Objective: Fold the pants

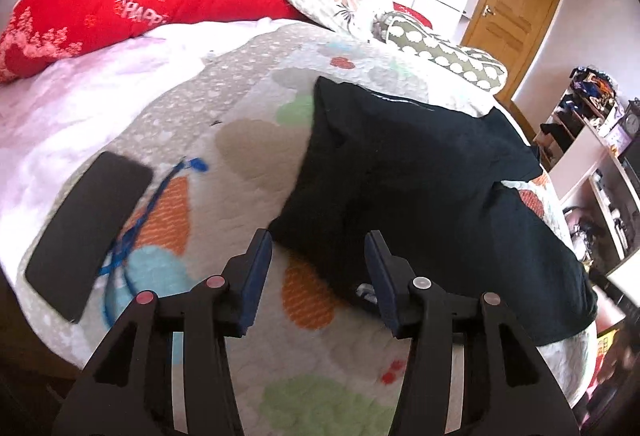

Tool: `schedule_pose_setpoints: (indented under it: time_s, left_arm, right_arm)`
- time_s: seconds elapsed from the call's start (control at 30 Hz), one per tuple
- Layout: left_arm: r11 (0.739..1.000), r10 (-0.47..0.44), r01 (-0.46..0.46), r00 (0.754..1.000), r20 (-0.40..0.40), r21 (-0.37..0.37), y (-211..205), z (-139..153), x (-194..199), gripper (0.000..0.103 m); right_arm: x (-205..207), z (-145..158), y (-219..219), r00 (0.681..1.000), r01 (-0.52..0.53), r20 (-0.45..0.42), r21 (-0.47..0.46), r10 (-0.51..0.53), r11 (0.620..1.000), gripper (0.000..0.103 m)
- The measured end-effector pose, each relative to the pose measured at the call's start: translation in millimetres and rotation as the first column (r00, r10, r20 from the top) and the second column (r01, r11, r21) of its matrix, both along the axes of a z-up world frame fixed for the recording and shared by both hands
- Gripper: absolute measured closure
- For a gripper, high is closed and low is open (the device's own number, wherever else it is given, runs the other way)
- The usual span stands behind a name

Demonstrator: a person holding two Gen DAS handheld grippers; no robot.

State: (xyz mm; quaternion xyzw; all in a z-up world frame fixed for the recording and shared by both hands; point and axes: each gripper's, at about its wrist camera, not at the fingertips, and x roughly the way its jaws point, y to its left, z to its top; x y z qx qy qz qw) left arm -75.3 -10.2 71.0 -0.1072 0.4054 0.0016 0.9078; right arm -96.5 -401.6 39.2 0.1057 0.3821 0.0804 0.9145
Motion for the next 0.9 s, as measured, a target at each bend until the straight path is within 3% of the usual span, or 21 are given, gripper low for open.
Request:
schedule_pose_setpoints:
  time_s: [0.17, 0.43, 0.63, 0.9]
  left_arm:
    - [1.0, 0.008, -0.008, 1.0, -0.014, 0.011, -8, -10, 18, 0.055]
    - [0.999, 0.041, -0.04, 0.998, -0.057, 0.027, -2, -33, 35, 0.055]
    - [0.999, 0.044, -0.042, 0.996, -0.08, 0.019, 3, -41, 39, 0.055]
    - [0.999, 0.03, -0.031, 0.997, -0.068, -0.008, 18, -19, 63, 0.055]
  right_arm:
    - [12, -12, 52, 0.993, -0.119, -0.019, -0.014, 0.119, 0.993, 0.055]
    - [35, -42, 99, 0.976, -0.2, -0.094, -0.041, 0.196, 0.979, 0.055]
    - [40, -40, 102, 0.974, -0.209, -0.097, -0.06, 0.202, 0.976, 0.055]
    - [59, -27, 86, 0.983, -0.172, -0.075, -0.061, 0.167, 0.983, 0.055]
